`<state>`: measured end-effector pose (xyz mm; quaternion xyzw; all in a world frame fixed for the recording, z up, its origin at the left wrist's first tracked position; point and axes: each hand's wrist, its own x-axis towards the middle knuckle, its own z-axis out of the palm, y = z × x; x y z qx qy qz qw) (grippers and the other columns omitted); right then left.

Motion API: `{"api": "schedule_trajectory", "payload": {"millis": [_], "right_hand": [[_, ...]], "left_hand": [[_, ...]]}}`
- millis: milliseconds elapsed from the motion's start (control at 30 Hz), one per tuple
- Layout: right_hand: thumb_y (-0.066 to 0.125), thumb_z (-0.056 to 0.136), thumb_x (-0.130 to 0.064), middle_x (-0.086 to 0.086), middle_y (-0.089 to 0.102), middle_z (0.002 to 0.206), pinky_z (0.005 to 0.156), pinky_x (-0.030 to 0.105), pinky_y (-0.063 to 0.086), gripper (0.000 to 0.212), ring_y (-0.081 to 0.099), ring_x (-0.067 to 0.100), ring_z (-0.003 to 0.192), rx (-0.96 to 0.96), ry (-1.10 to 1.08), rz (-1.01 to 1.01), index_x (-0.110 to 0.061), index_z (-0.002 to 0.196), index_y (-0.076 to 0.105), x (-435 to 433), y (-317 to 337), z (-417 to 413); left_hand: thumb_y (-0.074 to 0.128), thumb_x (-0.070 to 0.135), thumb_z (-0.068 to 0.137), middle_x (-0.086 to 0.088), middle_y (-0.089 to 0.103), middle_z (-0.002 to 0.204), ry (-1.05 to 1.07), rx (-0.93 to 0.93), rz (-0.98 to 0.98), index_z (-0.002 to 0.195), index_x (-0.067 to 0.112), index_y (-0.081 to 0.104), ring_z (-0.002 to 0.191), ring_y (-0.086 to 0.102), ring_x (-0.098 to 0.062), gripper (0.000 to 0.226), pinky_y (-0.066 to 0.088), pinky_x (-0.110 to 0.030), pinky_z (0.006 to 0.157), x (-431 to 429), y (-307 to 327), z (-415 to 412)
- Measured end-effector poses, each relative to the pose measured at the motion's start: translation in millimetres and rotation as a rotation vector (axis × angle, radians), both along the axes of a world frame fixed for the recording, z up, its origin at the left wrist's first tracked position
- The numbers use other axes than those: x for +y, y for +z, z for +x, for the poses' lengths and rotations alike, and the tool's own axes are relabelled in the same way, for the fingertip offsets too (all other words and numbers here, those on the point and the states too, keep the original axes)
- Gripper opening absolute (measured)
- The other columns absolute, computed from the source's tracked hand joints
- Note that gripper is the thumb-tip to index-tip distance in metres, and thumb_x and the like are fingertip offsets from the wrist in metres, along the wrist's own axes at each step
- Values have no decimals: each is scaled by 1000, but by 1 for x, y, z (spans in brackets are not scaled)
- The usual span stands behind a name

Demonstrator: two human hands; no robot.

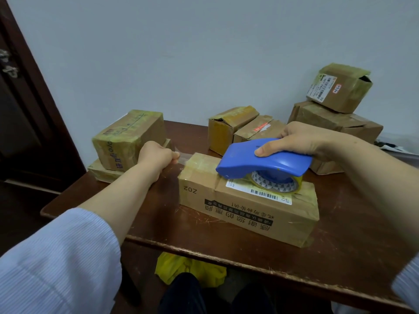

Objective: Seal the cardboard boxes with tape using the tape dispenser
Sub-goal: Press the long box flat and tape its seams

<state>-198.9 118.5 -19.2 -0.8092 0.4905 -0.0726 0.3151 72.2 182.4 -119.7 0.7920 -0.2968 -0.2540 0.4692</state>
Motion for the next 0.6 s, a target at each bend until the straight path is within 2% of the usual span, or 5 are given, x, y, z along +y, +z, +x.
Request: {"api": "schedule_trajectory", "payload": {"millis": [200,333,433,500,600], "right_hand": [[73,69,-50,-10,62,48,51,19,42,36,56,1,40,31,7,5,-15,68,68,-6,-5,2],[74,69,-51,-8,60,49,53,20,41,40,53,3,41,50,18,-12,-12,67,65,-10,-8,4],[73,68,-54,-7,57,50,53,22,38,43,53,7,45,76,35,-36,-13,70,62,-12,-10,6],[73,67,-55,-3,57,58,56,24,38,45,53,13,52,86,44,-35,-12,70,61,-12,-11,9],[72,68,-56,1,56,65,57,26,38,44,51,15,55,108,50,-34,-13,67,59,-12,-12,11]], "left_hand": [[72,18,84,-5,65,64,-15,-16,61,67,6,67,51,45,-16,21,39,-30,68,-1,-11,-4],[75,25,82,-7,58,72,-55,-8,128,84,0,67,63,47,-22,26,39,-29,58,-6,-20,-7],[70,25,87,-7,54,78,-91,47,174,78,6,59,70,44,-21,23,38,-31,58,-10,-21,-11],[66,22,90,-8,56,84,-110,88,191,73,9,54,79,48,-22,25,42,-33,63,-13,-21,-13],[65,21,91,-11,62,92,-130,104,198,78,9,53,92,59,-27,21,54,-38,79,-15,-18,-15]]}}
